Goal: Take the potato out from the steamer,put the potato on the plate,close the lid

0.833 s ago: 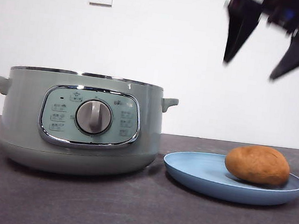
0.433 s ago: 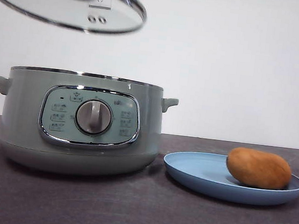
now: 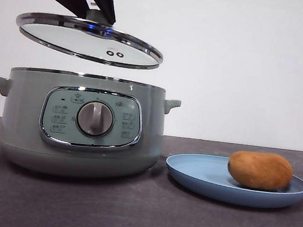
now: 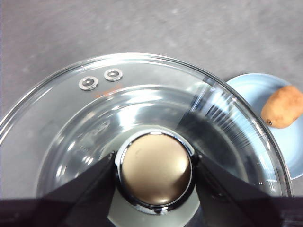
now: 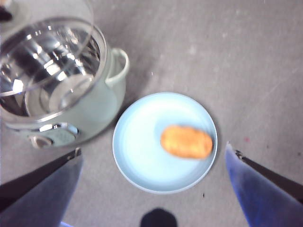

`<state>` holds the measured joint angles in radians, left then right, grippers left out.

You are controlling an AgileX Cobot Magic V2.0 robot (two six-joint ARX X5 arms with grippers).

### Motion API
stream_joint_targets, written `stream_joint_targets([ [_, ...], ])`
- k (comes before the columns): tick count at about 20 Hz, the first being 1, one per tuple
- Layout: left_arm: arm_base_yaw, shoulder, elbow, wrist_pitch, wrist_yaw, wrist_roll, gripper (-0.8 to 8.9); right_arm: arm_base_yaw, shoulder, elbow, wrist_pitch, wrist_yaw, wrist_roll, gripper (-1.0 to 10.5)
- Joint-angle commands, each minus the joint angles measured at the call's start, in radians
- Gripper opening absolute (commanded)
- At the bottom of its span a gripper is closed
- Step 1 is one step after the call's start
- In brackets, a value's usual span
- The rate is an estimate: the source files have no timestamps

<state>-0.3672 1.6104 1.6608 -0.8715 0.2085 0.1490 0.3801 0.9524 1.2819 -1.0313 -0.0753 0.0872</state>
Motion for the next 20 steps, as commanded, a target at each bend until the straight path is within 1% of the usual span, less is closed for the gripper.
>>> stream_joint_targets([
  [1,-0.006,-0.009,0.008,0.011,0.003,0.008,-0.09,0.0,-0.003,-0.002,-0.004,0.003,0.01,5.0],
  [5,-0.017,-0.007,-0.024,0.026,0.003,0.008,-0.09,0.0,-0.005,-0.002,-0.007,0.003,0.011,5.0],
  [10,-0.052,-0.007,-0.211,0.148,0.003,0.004,-0.09,0.0,-0.005,-0.002,-0.008,0.003,0.011,5.0],
  [13,-0.057,-0.007,-0.291,0.168,0.001,0.001,-0.09,0.0,-0.004,-0.002,-0.009,0.003,0.011,5.0],
  [15,-0.056,-0.007,-0.318,0.16,0.002,0.002,-0.09,0.0,-0.004,-0.002,-0.008,0.003,0.011,5.0],
  [20,-0.056,-0.007,-0.322,0.153,0.002,0.0,-0.02,0.0,-0.004,-0.002,-0.006,0.003,0.011,5.0],
])
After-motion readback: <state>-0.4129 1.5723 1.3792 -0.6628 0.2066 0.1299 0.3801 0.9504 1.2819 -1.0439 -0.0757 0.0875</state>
